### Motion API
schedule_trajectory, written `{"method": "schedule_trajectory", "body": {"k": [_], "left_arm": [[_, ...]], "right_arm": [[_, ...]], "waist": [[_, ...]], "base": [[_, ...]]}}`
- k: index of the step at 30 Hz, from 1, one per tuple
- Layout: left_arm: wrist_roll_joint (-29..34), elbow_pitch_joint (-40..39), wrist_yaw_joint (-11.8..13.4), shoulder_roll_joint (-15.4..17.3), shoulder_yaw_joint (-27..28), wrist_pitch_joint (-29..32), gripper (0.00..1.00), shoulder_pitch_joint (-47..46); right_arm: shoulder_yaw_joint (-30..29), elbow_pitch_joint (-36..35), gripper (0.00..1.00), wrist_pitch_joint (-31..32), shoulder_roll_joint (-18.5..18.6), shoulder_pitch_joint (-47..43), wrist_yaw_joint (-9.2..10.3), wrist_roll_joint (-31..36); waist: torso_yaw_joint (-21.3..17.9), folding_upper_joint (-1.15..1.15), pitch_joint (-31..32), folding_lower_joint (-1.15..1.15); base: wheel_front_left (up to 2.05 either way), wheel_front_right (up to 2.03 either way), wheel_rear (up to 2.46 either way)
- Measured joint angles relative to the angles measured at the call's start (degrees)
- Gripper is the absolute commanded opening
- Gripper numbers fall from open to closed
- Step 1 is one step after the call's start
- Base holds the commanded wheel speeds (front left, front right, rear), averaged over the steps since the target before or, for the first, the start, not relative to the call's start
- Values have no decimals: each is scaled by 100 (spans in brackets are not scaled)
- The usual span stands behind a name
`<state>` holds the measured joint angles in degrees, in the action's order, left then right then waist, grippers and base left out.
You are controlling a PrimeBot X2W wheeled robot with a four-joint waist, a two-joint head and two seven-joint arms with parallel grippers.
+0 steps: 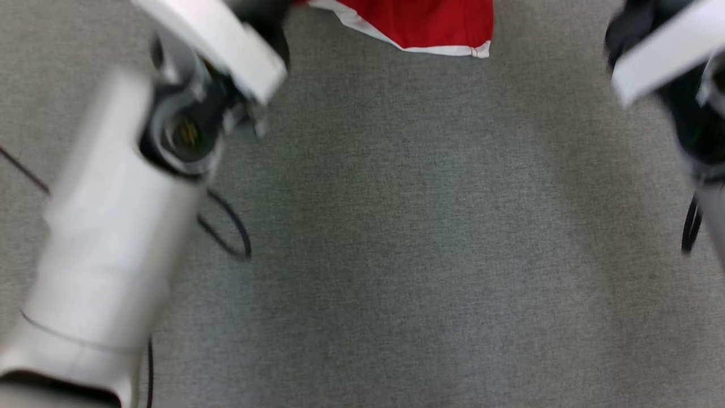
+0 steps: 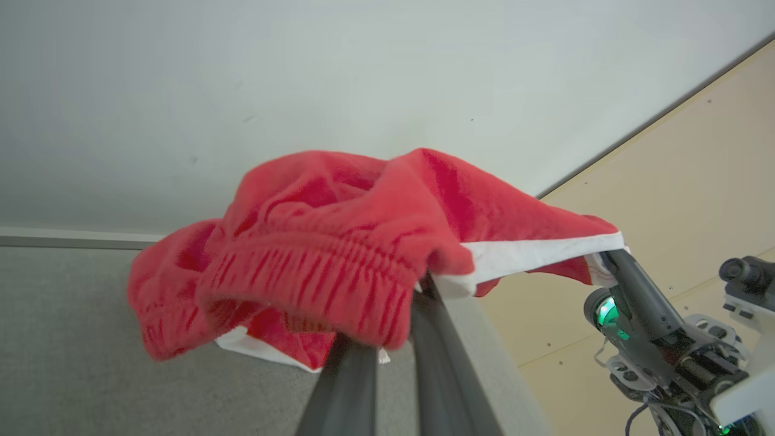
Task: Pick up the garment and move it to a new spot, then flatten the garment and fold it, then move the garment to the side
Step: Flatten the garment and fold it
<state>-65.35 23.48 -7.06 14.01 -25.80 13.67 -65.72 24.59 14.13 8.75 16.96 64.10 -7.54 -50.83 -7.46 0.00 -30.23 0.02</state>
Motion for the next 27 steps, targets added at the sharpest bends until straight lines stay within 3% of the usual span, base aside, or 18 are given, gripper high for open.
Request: {"method": "schedule_trajectory", "body": {"k": [9,14,27], "left_arm": [[-328,-1262,-24,623,-1134,-493,0,2455],[-352,-1757,-24,942,-1624,-951,0,3609],[-748,-2326,65,1240,-2299,-1683,0,6219]], "right_arm": [[838,-1202,0,-312,1312,-2759,0,-660],[902,-1567,0,-377,1923,-4103,-1,-739],[286,-2225,0,-261,2697,-7185,-1,-1032]], "waist": [[78,0,608,-2],[149,0,1057,-3],[291,0,2375,-5]], "base": [[0,0,0],[0,0,0],[0,0,0]]}}
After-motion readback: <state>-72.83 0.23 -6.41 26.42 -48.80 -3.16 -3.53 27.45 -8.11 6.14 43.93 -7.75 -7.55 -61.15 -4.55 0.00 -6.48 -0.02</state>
